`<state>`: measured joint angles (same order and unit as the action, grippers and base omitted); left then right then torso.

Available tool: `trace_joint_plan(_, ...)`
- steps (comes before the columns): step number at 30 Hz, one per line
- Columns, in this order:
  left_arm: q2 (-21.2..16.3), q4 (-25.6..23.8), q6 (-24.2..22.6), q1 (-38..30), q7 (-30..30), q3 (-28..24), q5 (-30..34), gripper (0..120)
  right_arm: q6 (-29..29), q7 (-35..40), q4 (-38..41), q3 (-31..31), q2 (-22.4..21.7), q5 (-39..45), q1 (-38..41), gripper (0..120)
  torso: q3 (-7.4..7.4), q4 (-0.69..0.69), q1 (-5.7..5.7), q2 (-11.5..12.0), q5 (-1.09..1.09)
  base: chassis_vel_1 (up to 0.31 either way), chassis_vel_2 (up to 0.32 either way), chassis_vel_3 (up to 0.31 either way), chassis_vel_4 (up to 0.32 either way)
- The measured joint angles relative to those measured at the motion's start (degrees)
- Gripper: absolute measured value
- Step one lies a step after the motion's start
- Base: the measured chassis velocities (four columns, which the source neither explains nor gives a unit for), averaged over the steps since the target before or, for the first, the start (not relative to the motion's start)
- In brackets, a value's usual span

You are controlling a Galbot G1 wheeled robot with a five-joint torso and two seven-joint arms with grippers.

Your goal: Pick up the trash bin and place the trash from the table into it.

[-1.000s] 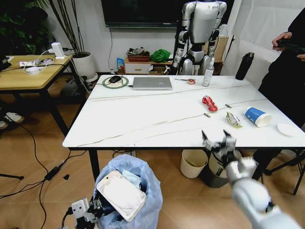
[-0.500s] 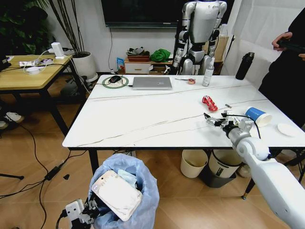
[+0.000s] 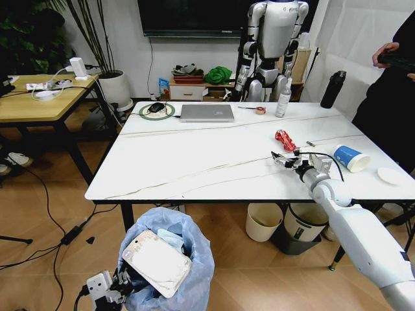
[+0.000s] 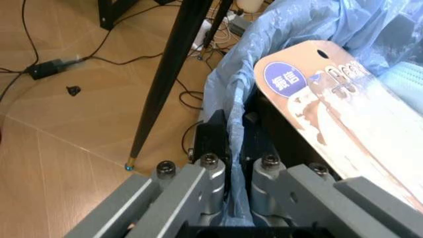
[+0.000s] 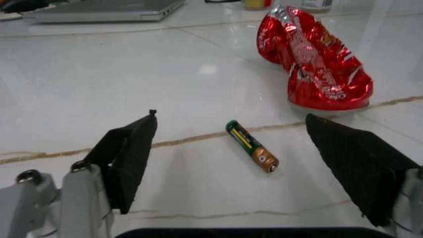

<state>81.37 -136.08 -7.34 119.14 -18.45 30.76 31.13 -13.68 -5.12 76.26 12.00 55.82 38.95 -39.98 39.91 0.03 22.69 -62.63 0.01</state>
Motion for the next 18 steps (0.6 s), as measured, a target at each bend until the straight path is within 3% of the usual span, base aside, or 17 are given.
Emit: trace_joint_plan(18, -0.2, -0.1, 0.0, 0.0, -0.1, 0.0, 0.4, 0, -1.1, 0.1, 0.7, -0.1, -1.4, -0.4, -2.3, 15, -0.02, -0.01, -0.02, 0.0, -0.02, 0.000, 0.000, 0.000, 0.000)
